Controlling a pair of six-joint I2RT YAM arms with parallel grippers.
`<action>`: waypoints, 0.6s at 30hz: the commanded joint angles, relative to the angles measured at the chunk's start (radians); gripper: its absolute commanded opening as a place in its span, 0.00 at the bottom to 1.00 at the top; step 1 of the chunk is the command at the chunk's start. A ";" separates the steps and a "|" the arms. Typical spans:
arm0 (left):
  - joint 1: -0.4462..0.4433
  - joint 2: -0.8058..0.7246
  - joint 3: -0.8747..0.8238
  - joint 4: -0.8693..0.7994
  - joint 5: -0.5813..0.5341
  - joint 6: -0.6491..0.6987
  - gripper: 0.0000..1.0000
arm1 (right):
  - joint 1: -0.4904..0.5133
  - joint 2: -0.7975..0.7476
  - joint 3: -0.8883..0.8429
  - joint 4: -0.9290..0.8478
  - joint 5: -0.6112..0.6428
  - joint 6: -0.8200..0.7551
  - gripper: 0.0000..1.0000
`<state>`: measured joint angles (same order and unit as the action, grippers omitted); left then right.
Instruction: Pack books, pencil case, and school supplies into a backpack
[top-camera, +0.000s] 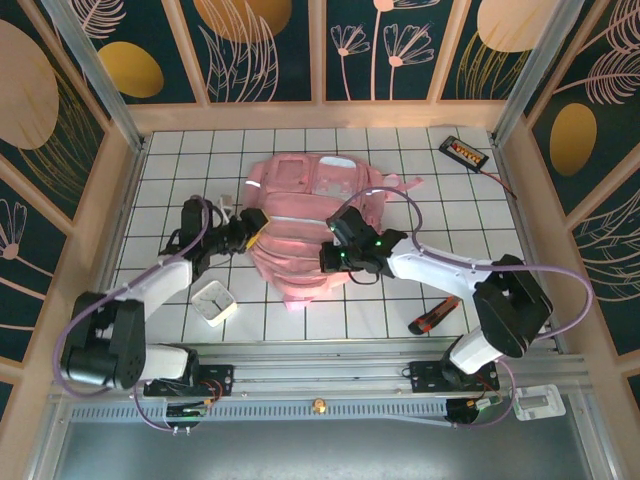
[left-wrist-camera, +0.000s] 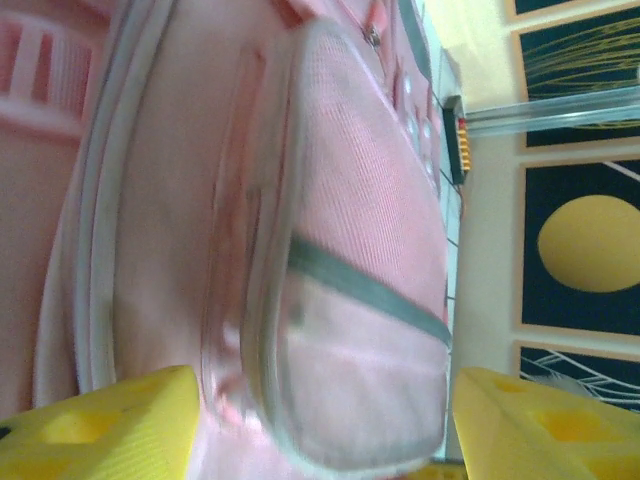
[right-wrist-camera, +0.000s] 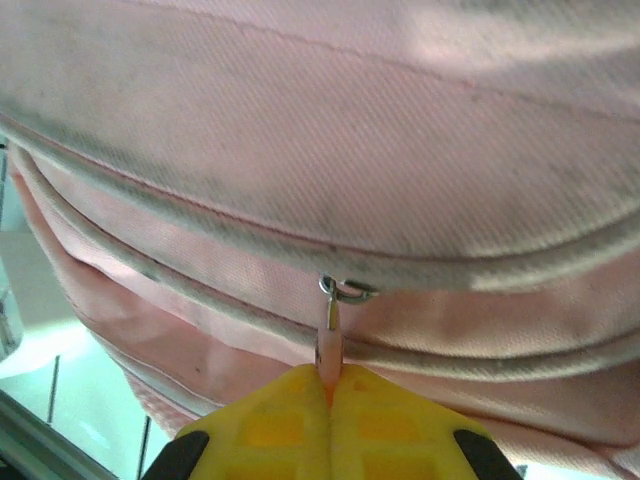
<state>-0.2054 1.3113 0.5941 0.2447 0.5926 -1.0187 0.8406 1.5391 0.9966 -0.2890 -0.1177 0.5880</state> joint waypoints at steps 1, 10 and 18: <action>-0.039 -0.104 -0.071 0.064 -0.020 -0.109 0.68 | 0.007 0.029 0.062 0.006 -0.041 0.017 0.00; -0.191 -0.049 -0.121 0.278 -0.077 -0.316 0.68 | 0.033 0.034 0.058 0.021 -0.045 0.025 0.00; -0.256 0.083 -0.077 0.366 -0.125 -0.387 0.68 | 0.035 0.032 0.038 0.035 -0.040 0.024 0.00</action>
<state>-0.4568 1.3579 0.4889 0.5255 0.4961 -1.3338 0.8604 1.5684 1.0325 -0.2874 -0.1482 0.6094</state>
